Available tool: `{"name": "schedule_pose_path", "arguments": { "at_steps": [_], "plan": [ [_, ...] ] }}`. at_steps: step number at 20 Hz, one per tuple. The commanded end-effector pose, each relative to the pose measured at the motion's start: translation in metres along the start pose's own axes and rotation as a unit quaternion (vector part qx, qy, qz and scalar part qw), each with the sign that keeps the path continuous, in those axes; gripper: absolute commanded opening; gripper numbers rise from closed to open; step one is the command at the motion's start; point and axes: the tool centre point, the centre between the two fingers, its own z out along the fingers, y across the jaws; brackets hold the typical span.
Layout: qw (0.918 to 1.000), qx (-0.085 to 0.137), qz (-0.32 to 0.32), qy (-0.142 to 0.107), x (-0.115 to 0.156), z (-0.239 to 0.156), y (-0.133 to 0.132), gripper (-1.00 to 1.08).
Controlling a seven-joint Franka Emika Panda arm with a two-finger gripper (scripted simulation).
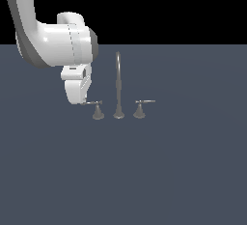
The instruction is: Turn on the faucet by rotating a designated handle.
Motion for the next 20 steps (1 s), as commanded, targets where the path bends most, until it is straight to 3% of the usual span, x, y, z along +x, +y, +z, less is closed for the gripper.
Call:
{"name": "schedule_pose_path", "arguments": {
  "at_steps": [1, 17, 18, 20],
  "plan": [
    [1.0, 0.0, 0.0, 0.0, 0.0, 0.0, 0.0, -1.0],
    [0.9999, -0.015, -0.002, 0.002, 0.013, 0.011, 0.054, -1.0],
    [0.9999, 0.009, -0.007, -0.004, 0.002, -0.007, 0.035, -1.0],
    [1.0, 0.005, -0.006, -0.003, 0.011, -0.004, 0.041, -1.0]
  ]
}}
